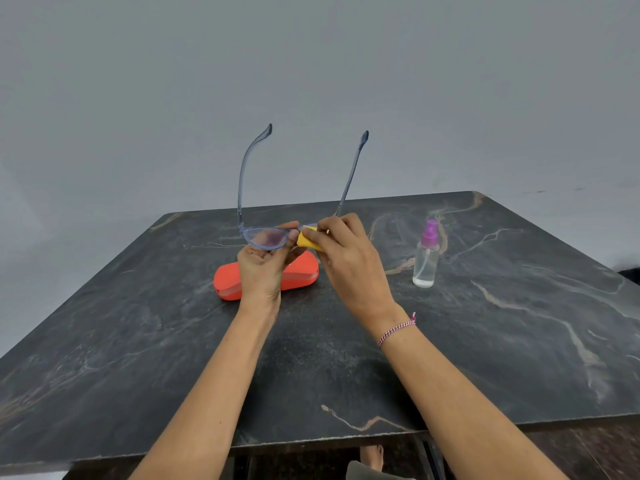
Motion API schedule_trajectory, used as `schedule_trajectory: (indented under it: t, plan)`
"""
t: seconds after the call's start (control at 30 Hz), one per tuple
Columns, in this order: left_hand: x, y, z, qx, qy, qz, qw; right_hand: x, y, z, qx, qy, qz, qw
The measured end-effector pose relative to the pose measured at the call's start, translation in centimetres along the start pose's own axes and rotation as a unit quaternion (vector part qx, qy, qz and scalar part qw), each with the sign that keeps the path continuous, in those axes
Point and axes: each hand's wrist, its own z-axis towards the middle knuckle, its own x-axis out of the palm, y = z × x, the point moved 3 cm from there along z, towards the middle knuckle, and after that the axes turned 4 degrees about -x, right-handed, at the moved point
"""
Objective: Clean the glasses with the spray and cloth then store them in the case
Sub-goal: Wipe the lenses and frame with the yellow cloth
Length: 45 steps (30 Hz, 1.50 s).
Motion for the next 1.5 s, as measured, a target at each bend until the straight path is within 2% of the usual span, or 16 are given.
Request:
schedule_trajectory:
  t: [0.43,0.6,0.77,0.93,1.13,1.23,1.4,1.5]
  plan:
    - [-1.1,-0.8,0.6,0.061,-0.035,0.008,0.997,0.5,0.3,-0.1,-0.044,0.032,0.027,0.998]
    - [-1.1,-0.9,0.4,0.070,-0.067,0.026,0.995,0.7,-0.4,-0.1,0.067,0.021,0.038,0.997]
    - [-1.0,-0.9,0.2,0.070,-0.094,0.051,0.992,1.1,0.8,0.0,0.033,0.062,0.072,0.995]
    - [-0.8,-0.9,0.2,0.080,-0.086,0.068,0.991,0.7,0.0,-0.1,0.089,0.052,0.057,0.993]
    - [-0.5,-0.9,0.0,0.082,-0.074,0.072,0.991,0.7,0.9,0.1,0.068,0.091,0.074,0.991]
    - [-1.0,-1.0,0.3,0.087,-0.087,0.060,0.991,0.5,0.6,0.1,0.046,0.087,0.081,0.992]
    - [-0.8,-1.0,0.2,0.083,-0.091,0.070,0.990,1.2,-0.3,-0.1,0.073,0.056,0.043,0.995]
    - [-0.4,-0.8,0.0,0.080,-0.080,0.076,0.991,1.3,0.5,0.0,0.060,0.035,0.069,0.995]
